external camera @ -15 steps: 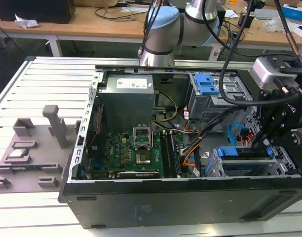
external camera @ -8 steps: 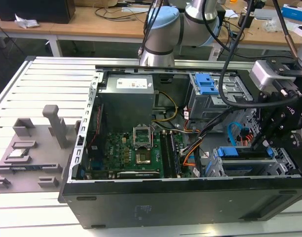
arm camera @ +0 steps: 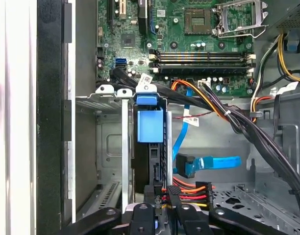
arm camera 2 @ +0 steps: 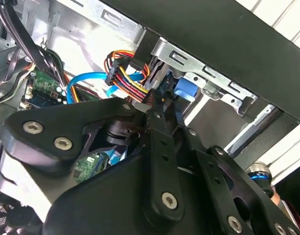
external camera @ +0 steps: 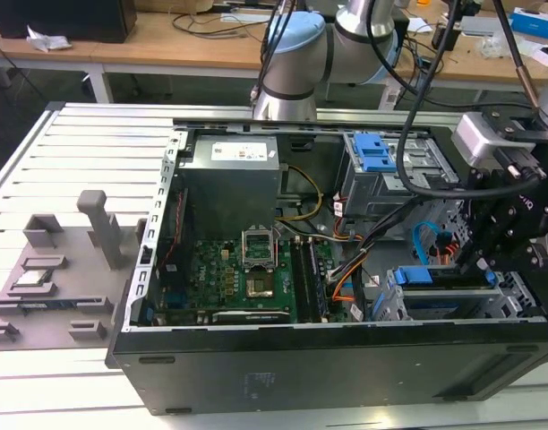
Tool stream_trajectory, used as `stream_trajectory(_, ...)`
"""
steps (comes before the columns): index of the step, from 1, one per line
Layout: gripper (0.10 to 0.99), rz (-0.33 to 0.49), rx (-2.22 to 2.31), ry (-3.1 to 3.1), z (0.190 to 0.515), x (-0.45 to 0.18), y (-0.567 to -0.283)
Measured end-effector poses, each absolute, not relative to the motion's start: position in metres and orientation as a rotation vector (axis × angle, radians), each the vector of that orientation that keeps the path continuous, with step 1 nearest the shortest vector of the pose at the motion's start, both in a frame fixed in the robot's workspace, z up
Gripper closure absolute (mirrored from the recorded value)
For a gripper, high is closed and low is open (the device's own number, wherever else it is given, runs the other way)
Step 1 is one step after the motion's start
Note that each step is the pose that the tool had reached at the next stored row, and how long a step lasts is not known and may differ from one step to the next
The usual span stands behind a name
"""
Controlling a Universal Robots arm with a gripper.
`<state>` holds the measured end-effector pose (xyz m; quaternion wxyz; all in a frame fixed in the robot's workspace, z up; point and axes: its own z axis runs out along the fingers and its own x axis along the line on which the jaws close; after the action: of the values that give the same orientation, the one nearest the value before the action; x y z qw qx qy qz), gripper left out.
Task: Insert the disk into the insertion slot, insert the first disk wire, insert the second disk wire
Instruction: 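Insert the first disk wire, then insert the second disk wire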
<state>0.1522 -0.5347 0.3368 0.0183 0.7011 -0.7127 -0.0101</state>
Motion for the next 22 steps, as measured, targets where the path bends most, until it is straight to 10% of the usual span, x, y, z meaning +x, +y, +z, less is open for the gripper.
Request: stream_trajectory(22, 0.980, -0.031, 2.177, -2.213, 0.381, 0.152, -0.528)
